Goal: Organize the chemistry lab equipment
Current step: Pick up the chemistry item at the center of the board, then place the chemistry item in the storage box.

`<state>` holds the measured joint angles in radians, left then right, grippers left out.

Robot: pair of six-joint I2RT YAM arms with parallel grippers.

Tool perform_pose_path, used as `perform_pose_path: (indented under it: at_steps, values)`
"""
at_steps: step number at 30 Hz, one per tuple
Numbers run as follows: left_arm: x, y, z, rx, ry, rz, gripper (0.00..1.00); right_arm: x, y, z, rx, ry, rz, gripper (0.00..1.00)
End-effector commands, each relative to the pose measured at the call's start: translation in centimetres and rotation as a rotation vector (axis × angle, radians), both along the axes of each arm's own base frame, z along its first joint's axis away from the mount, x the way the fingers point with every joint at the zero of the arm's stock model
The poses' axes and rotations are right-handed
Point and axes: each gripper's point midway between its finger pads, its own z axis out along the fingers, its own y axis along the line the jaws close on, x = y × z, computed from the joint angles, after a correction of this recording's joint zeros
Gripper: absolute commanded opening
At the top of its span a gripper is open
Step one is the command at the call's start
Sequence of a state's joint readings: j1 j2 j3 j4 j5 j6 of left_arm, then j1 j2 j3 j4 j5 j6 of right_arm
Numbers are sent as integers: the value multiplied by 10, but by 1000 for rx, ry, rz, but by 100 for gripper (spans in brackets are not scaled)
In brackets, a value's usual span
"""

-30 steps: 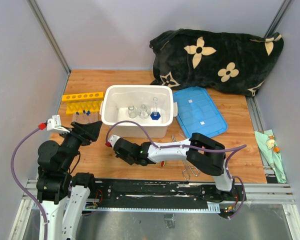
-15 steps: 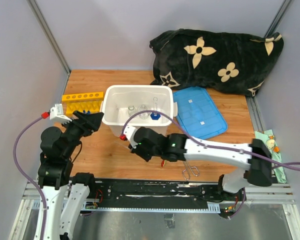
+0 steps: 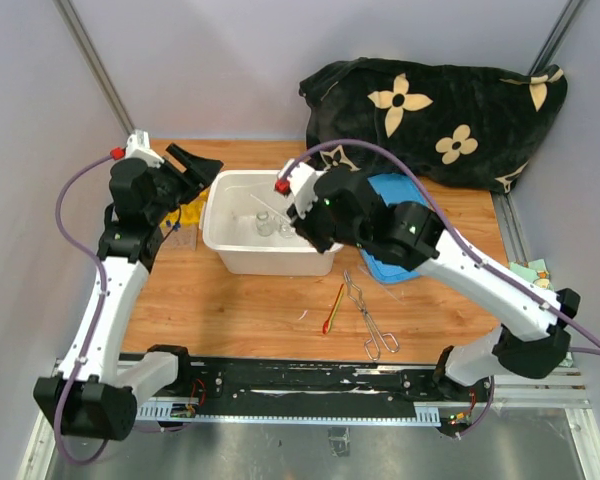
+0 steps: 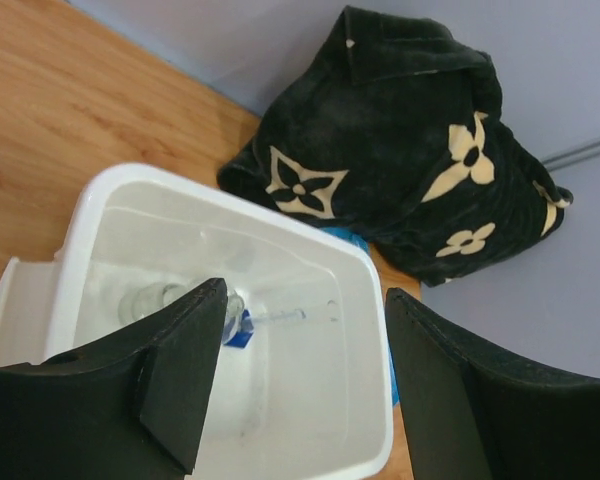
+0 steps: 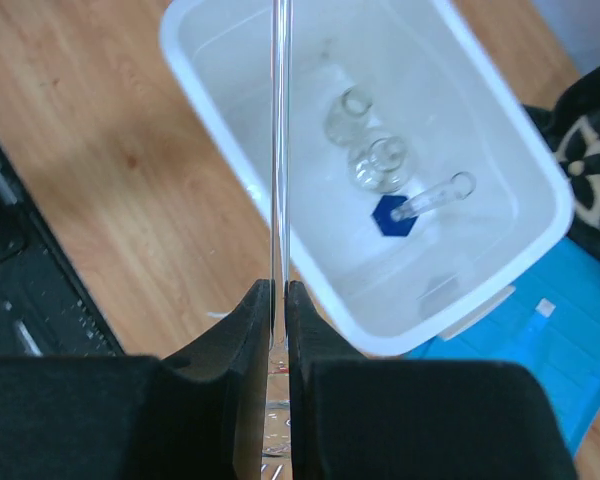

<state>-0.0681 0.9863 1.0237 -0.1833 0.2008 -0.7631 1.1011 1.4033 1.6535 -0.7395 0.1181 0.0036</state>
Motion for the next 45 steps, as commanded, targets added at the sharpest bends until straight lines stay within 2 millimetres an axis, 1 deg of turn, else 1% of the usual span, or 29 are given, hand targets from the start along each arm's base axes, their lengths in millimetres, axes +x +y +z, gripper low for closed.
perform_pose_path:
  at_steps: [1,4,8,10,13,19,25,29,32,34,35,36,45]
  values:
    - [22,-1,39,4,-35,5,69,39,-4,4,-92,-34,9,1]
    - [30,-1,44,5,-14,12,69,62,3,-1,-152,-74,57,1]
    - [40,-2,48,12,-9,3,69,83,19,-15,-189,-90,130,1]
    - [45,-5,47,17,-4,-14,69,93,26,-29,-214,-76,151,1]
    - [52,-7,40,39,18,-26,69,104,32,-48,-239,-55,172,1]
    - [66,-8,26,55,41,-38,69,122,32,-84,-242,9,204,1]
    - [80,-12,29,47,36,-53,69,143,27,-107,-162,120,214,1]
    - [88,-13,29,57,38,-61,69,148,31,-119,-135,174,228,1]
    - [92,-13,27,67,43,-58,69,146,37,-130,-127,219,239,1]
    - [94,-13,25,73,53,-62,69,144,38,-132,-125,230,242,1]
    - [95,-13,23,74,58,-64,69,145,38,-139,-135,242,240,1]
    - [96,-14,22,75,61,-67,69,145,38,-147,-148,252,235,1]
    - [99,-17,21,72,62,-83,69,144,28,-183,-236,277,205,1]
